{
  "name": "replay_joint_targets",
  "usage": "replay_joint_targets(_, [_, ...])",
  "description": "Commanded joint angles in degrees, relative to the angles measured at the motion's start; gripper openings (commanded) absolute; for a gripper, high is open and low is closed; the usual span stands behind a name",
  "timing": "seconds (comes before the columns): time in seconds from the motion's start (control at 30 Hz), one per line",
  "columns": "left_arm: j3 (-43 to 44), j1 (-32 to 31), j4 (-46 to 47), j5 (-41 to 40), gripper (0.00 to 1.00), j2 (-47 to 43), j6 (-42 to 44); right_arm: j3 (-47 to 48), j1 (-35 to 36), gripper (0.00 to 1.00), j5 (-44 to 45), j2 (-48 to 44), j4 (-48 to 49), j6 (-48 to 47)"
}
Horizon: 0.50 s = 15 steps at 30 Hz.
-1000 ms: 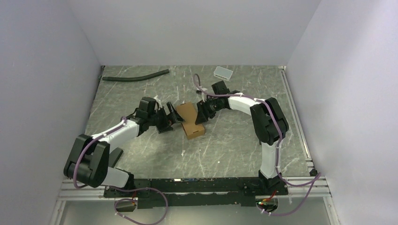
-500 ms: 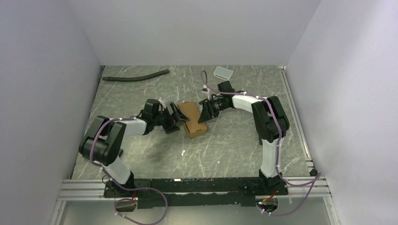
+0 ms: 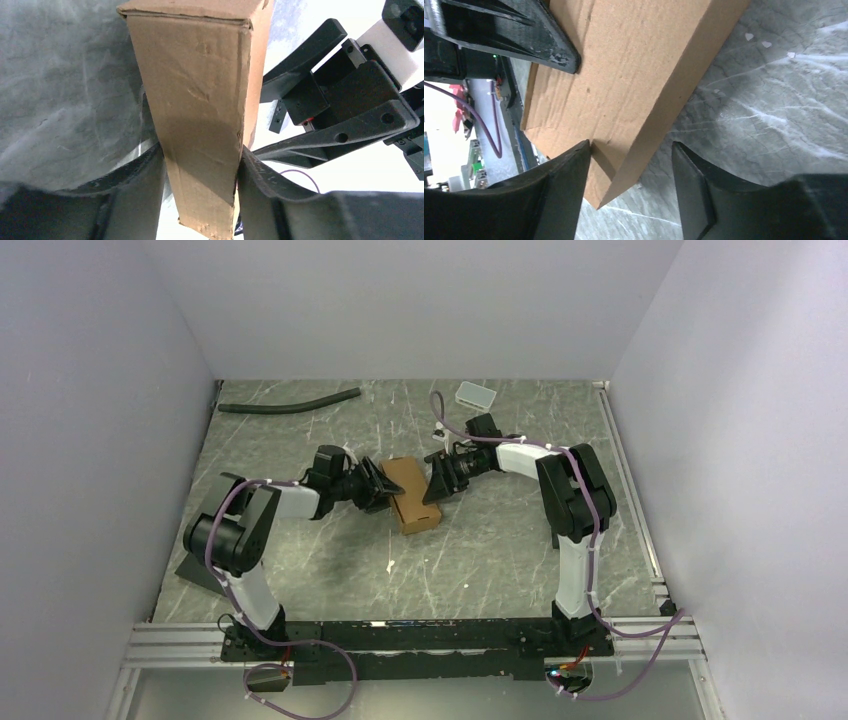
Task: Fold the paper box
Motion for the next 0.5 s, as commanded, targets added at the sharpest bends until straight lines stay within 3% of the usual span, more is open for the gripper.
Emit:
replay_joint_targets(0.0, [2.8, 0.1, -4.8, -2.5, 0.46, -3.1, 3.9, -0.3, -0.3, 0.69, 1.5, -1.5, -1.2, -4.4])
replay_joint_targets(0.07, [4.0, 0.2, -9.8, -4.6, 0.4, -5.4, 6.5, -0.5, -0.6, 0.75, 1.6, -3.2, -1.4, -5.5])
replay_joint_targets(0.2, [7.2, 0.5, -22.0, -7.4, 0.39, -9.8, 12.9, -0.5, -2.1, 0.82, 1.8, -7.2, -2.4, -7.5])
replay_joint_targets(0.47, [24.2, 0.6, -54.9, -22.6, 0.35, -13.6, 35.2, -2.0, -5.7, 0.82, 4.0, -15.0, -2.3, -10.5])
